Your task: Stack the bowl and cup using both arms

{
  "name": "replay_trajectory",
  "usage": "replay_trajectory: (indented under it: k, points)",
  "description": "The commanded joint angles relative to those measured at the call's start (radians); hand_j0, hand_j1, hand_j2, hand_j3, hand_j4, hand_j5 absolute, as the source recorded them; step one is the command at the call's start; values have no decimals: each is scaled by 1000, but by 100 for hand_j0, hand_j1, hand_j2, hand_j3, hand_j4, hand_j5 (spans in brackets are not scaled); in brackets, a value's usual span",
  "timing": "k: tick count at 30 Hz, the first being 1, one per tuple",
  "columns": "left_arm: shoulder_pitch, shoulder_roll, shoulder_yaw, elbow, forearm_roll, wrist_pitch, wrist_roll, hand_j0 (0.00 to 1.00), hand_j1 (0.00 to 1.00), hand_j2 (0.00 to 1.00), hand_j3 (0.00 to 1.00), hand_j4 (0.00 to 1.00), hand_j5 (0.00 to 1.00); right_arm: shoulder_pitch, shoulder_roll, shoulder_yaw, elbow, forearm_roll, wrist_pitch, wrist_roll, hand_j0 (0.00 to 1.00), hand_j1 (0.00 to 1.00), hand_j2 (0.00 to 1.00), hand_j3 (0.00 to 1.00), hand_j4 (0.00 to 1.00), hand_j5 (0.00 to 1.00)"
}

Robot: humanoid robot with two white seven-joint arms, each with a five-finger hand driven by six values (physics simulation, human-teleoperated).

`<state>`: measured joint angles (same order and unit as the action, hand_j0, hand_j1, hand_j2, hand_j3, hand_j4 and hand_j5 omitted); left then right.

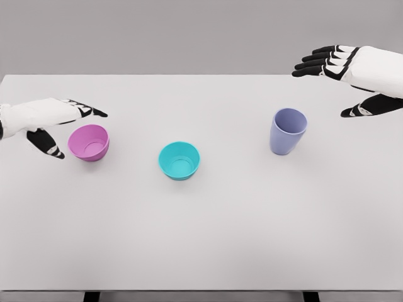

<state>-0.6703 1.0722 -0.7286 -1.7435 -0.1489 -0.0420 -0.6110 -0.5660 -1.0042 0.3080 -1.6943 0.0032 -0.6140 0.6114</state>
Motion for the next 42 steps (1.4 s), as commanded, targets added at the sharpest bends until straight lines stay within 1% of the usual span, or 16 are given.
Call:
replay_trajectory:
  k: [1, 3, 4, 5, 6, 8, 13, 16, 21, 24, 25, 35, 37, 38, 42]
  points:
    - [-2, -9, -55, 7, 2, 8, 0, 100, 100, 100, 100, 100, 100, 0, -2, 0, 1, -6, 3, -1, 100, 100, 100, 100, 100, 100]
    - [-3, -9, -58, 7, 2, 10, 0, 99, 99, 99, 99, 99, 99, 0, -2, 0, 1, -6, 3, -1, 100, 100, 100, 100, 100, 100]
    - [-14, -8, -71, 7, 5, 13, 0, 99, 99, 99, 99, 99, 99, 0, -2, -1, -1, -6, 3, -1, 100, 100, 100, 100, 100, 100]
    - [-52, -9, -113, 12, 12, 14, 0, 99, 99, 99, 99, 99, 99, 0, -2, 0, -1, -6, 3, -1, 100, 100, 100, 100, 100, 100]
    - [-107, -8, -172, 25, 41, 14, 0, 99, 99, 99, 99, 99, 99, 0, -2, 0, 1, -6, 3, -1, 100, 100, 100, 100, 100, 100]
    - [-173, -6, -247, 28, 74, 19, 0, 100, 100, 100, 100, 100, 100, 0, -4, -1, 1, -6, 3, -1, 100, 100, 100, 100, 100, 100]
    - [-176, -5, -252, 28, 77, 45, 0, 100, 100, 100, 100, 100, 100, 2, -5, -1, 1, -6, 3, -1, 100, 100, 100, 100, 100, 100]
    - [-176, -5, -264, 28, 77, 86, 0, 100, 100, 100, 100, 100, 100, 2, -7, -1, 1, -6, 3, -1, 100, 100, 100, 100, 100, 100]
    - [-178, -8, -264, 32, 63, 87, 0, 100, 100, 100, 100, 100, 100, 2, -8, 0, -1, -6, 3, -1, 100, 100, 100, 100, 100, 100]
    - [-178, -24, -265, 35, 25, 87, 0, 100, 100, 100, 100, 100, 100, 3, -7, 0, -1, -6, 3, -1, 100, 100, 100, 100, 100, 100]
    - [-178, -31, -265, 48, 8, 85, 0, 100, 100, 100, 100, 100, 100, 2, -7, 0, -1, -6, 3, -1, 100, 100, 100, 100, 100, 100]
    - [-184, -43, -264, 55, -17, 85, 0, 100, 100, 100, 100, 100, 100, 2, -5, 0, -1, -6, 3, -1, 100, 100, 100, 100, 100, 100]
    - [-184, -69, -265, 93, -27, 80, 0, 100, 100, 100, 100, 100, 100, 2, -5, -1, 1, -6, 3, -1, 100, 100, 100, 100, 100, 100]
    - [-184, -86, -264, 105, -49, 79, 0, 100, 100, 100, 100, 100, 100, 2, -5, 0, -1, -6, 3, -1, 100, 100, 100, 100, 100, 100]
    - [-181, -92, -265, 110, -58, 77, 0, 100, 100, 100, 100, 100, 100, 3, -8, -1, -1, -6, 3, -1, 100, 100, 100, 100, 100, 100]
